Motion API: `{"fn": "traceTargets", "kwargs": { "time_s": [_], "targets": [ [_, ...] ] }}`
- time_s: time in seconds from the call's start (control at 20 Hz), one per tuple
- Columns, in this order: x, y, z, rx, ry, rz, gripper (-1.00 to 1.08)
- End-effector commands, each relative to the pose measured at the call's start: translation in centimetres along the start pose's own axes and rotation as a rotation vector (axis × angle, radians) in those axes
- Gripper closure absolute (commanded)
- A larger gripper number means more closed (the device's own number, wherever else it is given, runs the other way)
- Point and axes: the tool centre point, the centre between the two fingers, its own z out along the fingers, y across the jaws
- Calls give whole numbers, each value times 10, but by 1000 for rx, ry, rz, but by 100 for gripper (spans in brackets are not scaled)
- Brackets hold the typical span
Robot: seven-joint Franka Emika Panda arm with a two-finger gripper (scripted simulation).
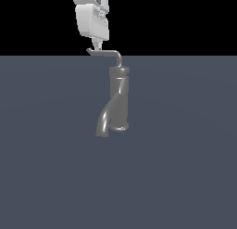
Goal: Turn on the faucet by rotating a designated handle.
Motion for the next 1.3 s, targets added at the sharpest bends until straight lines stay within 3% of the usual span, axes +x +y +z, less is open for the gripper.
{"fn": "traceTargets", "kwargs": {
  "time_s": [0.0, 0.25, 1.25],
  "targets": [
    [-1, -1, 1, 2, 2, 10, 108],
    [-1, -1, 1, 2, 3, 10, 108],
    [-5, 50, 2, 2, 2, 10, 108]
  ]
}}
